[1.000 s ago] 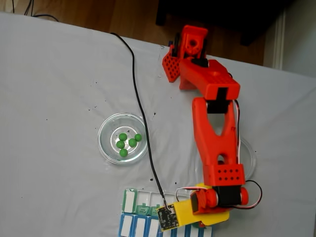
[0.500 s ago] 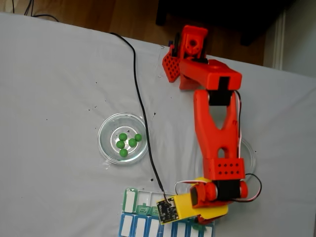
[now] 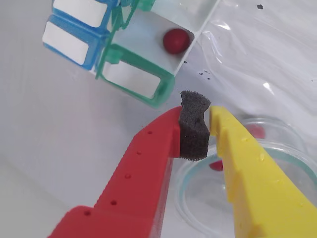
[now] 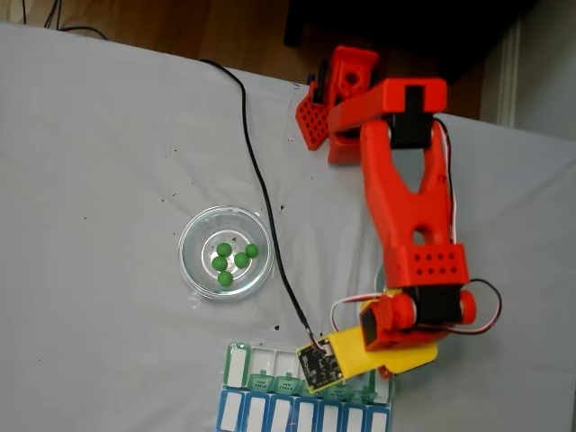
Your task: Sort medicines into box.
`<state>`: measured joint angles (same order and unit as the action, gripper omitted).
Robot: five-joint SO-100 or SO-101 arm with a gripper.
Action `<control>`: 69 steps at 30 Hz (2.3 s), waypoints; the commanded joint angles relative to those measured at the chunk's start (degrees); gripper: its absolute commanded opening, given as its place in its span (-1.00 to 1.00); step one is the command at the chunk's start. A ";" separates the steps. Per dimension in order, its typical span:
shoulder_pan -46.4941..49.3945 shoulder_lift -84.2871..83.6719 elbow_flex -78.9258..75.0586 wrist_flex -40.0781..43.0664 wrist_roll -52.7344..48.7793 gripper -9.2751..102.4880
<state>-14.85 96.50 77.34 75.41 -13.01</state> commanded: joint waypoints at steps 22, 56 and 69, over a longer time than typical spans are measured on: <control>-11.69 17.84 13.97 0.97 -9.14 -0.81; -16.44 18.02 30.94 -14.24 -8.70 -0.77; -16.61 17.67 33.05 -19.86 -6.24 -0.76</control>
<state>-30.94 110.92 111.62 56.60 -19.69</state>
